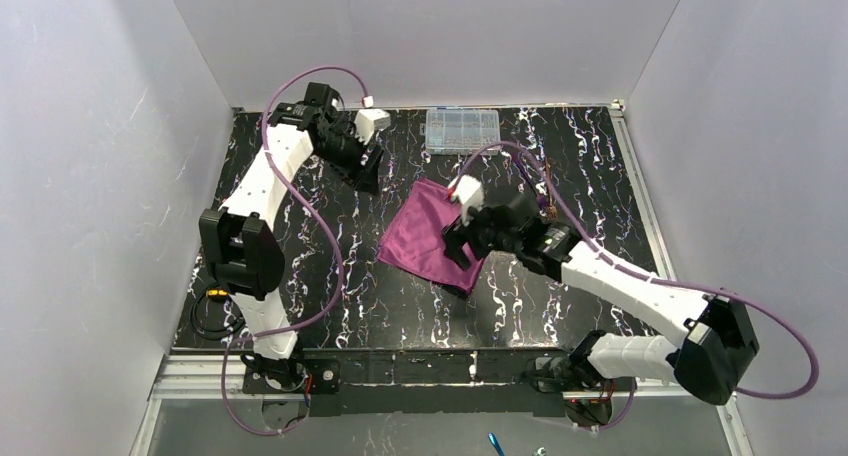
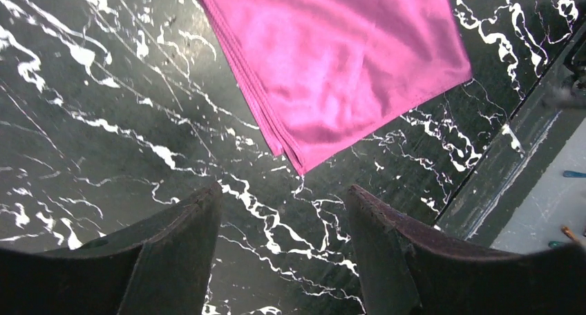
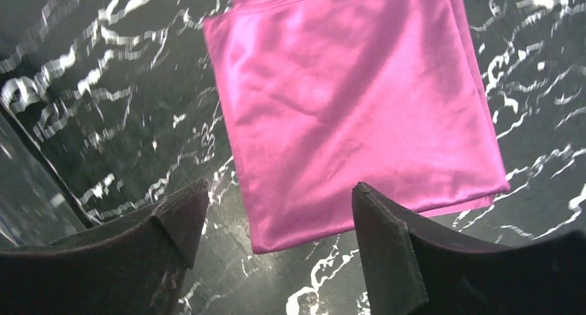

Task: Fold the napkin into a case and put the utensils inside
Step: Smooth out the lower triangle-folded napkin at the center of the board, then pick up the lower triangle-folded napkin from the center of the board.

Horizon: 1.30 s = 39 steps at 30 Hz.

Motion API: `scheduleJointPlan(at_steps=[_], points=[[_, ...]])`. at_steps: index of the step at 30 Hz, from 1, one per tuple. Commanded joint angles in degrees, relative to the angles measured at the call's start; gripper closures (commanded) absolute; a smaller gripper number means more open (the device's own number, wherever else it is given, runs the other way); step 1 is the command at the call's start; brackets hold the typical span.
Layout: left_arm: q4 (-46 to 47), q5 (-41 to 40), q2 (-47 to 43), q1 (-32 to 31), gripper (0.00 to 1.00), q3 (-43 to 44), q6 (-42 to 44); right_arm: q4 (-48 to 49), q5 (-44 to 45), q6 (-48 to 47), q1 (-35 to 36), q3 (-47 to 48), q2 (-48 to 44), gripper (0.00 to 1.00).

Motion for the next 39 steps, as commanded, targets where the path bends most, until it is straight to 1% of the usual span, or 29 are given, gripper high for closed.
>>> scheduleJointPlan(at_steps=[1,2,3,7,9,11,12,13,15,16,19,21,23,25,29,39], points=[[-3.4,5.8,0.5,2.6,0.36,-2.1,2.5,-12.2,14.4,-16.1,10.6,6.5,3.6,0.11],[-3.4,6.0,0.6,3.3,0.36,-2.3,3.0,-14.4,16.1,-17.1,12.8,7.7,5.4,0.05],[-3.4,6.3,0.6,4.0,0.37,-2.3,3.3,-16.6,18.3,-18.1,15.1,8.6,7.2,0.02],[-3.5,6.6,0.8,5.7,0.37,-1.5,4.8,-20.9,28.8,-21.0,22.9,10.7,12.2,0.01],[-3.4,6.2,0.8,5.9,0.36,-0.5,5.6,-21.5,34.2,-20.8,24.6,11.5,13.4,0.01],[-3.2,6.0,0.9,6.0,0.36,0.5,6.0,-21.0,38.7,-18.5,25.0,13.0,13.3,0.01],[-3.2,6.1,1.0,6.0,0.35,1.0,6.3,-19.3,39.1,-16.9,24.9,13.5,12.8,0.01],[-3.2,6.5,1.3,6.0,0.35,1.5,6.7,-16.6,39.1,-15.4,24.7,13.8,12.1,0.01],[-3.9,8.2,1.8,6.0,0.34,1.9,8.5,-16.3,36.6,-13.2,24.6,14.8,11.3,0.01],[-4.3,9.0,2.0,6.0,0.34,1.6,9.8,-16.1,34.3,-13.9,24.6,14.6,11.2,0.01],[-4.7,10.2,2.1,5.7,0.34,-1.0,15.0,-19.8,27.5,-16.7,24.5,14.1,13.0,0.01],[-5.0,9.5,2.0,4.8,0.34,-3.3,19.0,-24.3,22.8,-18.4,24.7,14.7,15.5,0.01],[-5.0,9.7,1.4,4.3,0.34,-5.7,22.7,-25.3,20.3,-20.2,25.0,14.2,17.1,0.01],[-4.7,10.5,0.6,4.2,0.34,-7.7,25.6,-25.6,20.5,-22.2,25.3,13.4,18.6,0.01],[-4.3,10.7,1.1,4.2,0.34,-8.6,25.9,-25.5,23.8,-26.1,25.7,11.9,21.6,0.01],[-6.2,11.3,4.7,4.2,0.34,-5.1,27.0,-25.8,22.4,-32.2,25.7,10.0,25.4,0.02]])
